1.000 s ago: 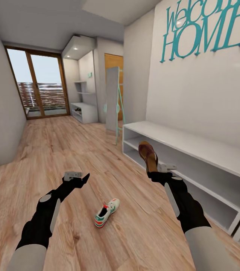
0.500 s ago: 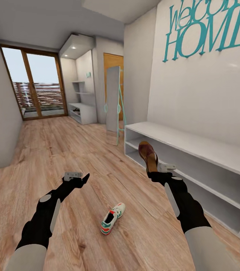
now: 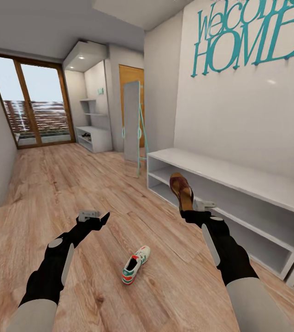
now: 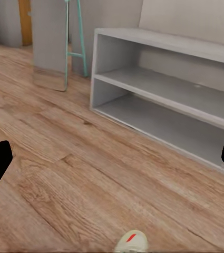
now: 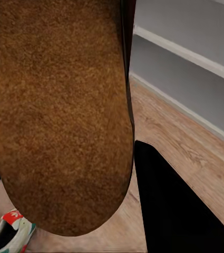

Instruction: Pick up the two gym shoes and the two sandals from the corridor floor and place them onto the hallstand (shoe rack) in the corridor, making sure they are on the rack and not on the floor. Arrange them so the two gym shoes are next to each other and the two sandals are next to each other.

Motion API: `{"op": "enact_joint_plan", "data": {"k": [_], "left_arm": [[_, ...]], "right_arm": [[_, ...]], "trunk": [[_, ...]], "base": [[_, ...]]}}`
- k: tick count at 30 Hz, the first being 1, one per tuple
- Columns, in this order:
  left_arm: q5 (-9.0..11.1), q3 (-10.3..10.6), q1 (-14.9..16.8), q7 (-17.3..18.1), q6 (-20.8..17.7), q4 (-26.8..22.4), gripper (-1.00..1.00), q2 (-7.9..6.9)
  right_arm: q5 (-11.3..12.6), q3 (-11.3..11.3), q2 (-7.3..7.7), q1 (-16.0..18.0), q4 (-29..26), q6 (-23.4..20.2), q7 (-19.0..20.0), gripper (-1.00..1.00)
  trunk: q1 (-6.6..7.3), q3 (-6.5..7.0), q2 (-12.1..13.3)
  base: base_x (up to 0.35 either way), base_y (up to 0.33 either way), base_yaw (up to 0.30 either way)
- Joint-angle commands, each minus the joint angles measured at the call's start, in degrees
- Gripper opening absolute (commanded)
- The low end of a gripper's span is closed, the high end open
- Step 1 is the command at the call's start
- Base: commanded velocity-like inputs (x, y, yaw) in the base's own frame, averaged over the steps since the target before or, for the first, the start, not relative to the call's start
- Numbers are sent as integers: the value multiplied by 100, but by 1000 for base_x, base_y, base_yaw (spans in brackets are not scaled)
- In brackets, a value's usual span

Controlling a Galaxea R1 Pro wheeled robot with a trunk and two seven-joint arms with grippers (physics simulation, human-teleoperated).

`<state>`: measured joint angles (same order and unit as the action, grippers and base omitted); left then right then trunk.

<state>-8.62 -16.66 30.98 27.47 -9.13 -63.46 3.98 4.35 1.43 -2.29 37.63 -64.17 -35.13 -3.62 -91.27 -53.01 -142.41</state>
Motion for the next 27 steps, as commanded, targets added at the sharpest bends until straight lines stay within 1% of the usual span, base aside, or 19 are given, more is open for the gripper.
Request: {"op": "enact_joint_plan", "data": {"k": [1, 7, 15, 20, 27], "left_arm": [[-37, -24, 5, 48, -27, -8, 100, 7], [-43, -26, 5, 48, -27, -8, 100, 6], [-39, -21, 5, 48, -27, -8, 100, 8], [-43, -21, 5, 48, -27, -8, 100, 7], [-43, -21, 5, 48, -27, -8, 100, 7]], "right_arm": [[66, 7, 1, 5, -8, -29, -51, -100], [66, 7, 1, 2, -8, -29, -51, -100], [66, 7, 1, 5, -8, -29, -51, -100], [66, 7, 1, 6, -8, -30, -51, -100], [66, 7, 1, 6, -8, -29, -51, -100]], "trunk": [[4, -6, -3], [4, -6, -3], [4, -6, -3], [4, -6, -3], [4, -6, -3]], "base": [[-236, 209, -1], [-195, 196, 0], [-18, 64, -25], [51, 234, -263], [7, 34, -297]]}}
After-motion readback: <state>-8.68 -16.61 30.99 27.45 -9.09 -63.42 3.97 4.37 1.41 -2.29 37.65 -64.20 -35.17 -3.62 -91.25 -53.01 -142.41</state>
